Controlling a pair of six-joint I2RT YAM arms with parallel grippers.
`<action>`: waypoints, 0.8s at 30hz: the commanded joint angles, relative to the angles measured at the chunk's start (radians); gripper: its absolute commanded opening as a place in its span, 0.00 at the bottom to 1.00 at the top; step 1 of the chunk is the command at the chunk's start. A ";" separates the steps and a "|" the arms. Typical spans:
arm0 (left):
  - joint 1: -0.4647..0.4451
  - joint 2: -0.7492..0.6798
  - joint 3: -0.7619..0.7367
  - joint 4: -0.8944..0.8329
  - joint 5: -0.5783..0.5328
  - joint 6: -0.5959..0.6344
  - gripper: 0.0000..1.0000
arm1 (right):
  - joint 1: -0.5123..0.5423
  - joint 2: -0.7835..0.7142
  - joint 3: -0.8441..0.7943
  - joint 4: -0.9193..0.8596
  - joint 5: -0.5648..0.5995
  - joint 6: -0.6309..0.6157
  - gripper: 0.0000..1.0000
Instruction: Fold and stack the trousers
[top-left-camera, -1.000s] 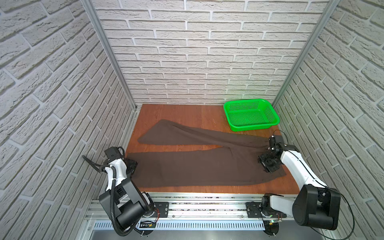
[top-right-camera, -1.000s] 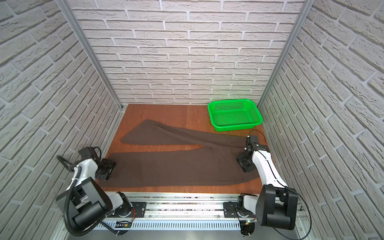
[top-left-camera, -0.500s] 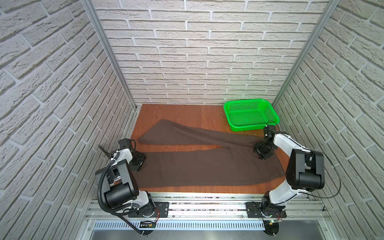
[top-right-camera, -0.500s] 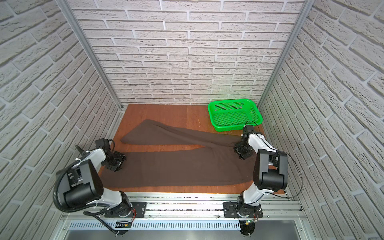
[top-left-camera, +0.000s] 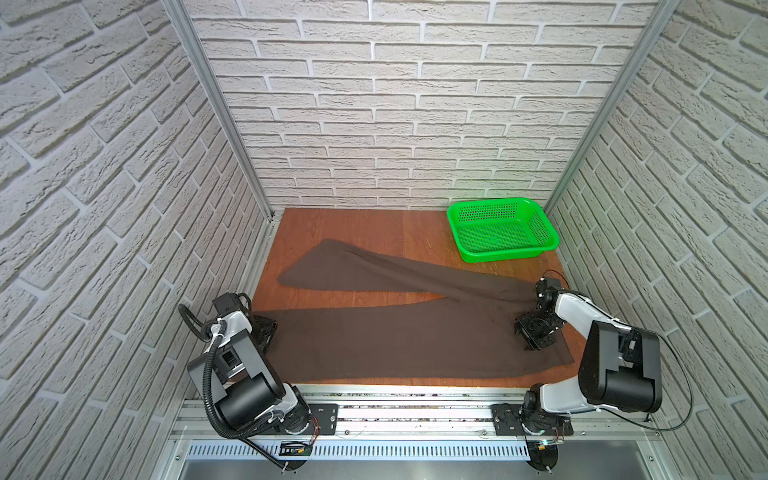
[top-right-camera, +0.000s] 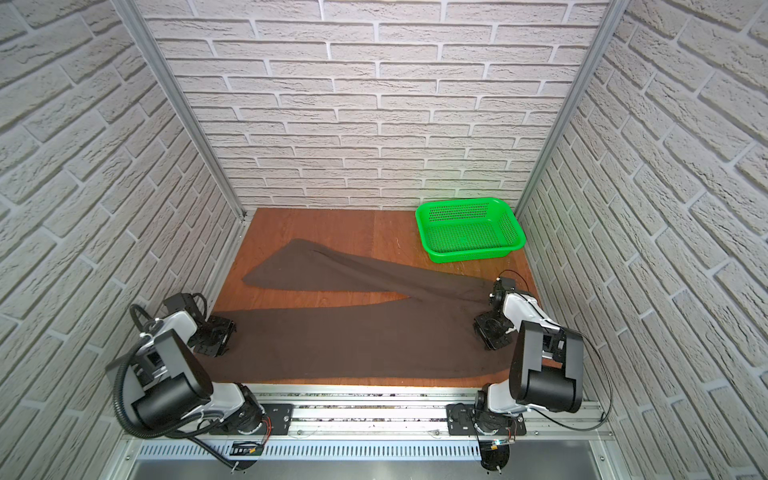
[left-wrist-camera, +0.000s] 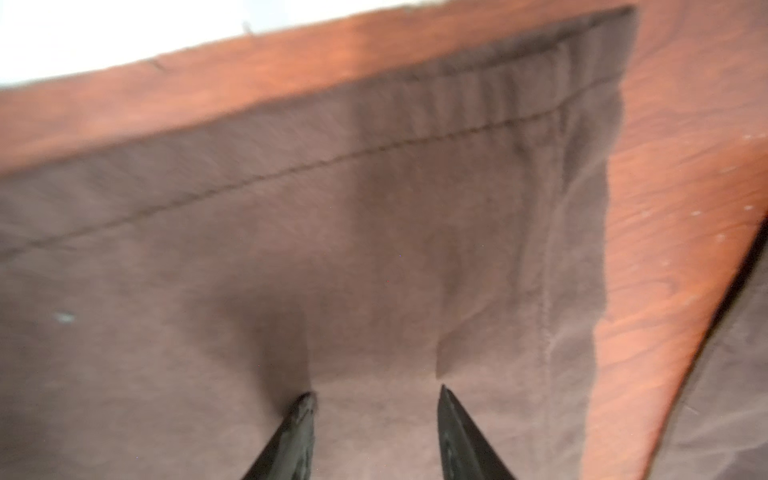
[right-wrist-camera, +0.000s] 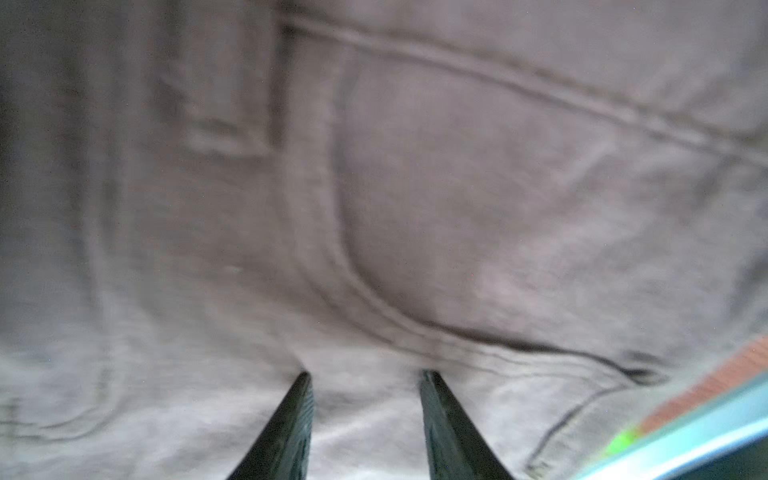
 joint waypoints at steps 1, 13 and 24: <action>0.029 -0.023 -0.020 -0.060 -0.037 0.030 0.49 | -0.009 -0.042 -0.030 -0.086 0.036 -0.009 0.45; -0.089 -0.136 0.205 -0.163 0.010 0.066 0.72 | -0.016 -0.078 0.315 -0.020 0.014 -0.050 0.47; -0.231 -0.080 0.285 -0.121 -0.006 0.040 0.74 | -0.056 0.176 0.421 0.083 -0.019 -0.033 0.54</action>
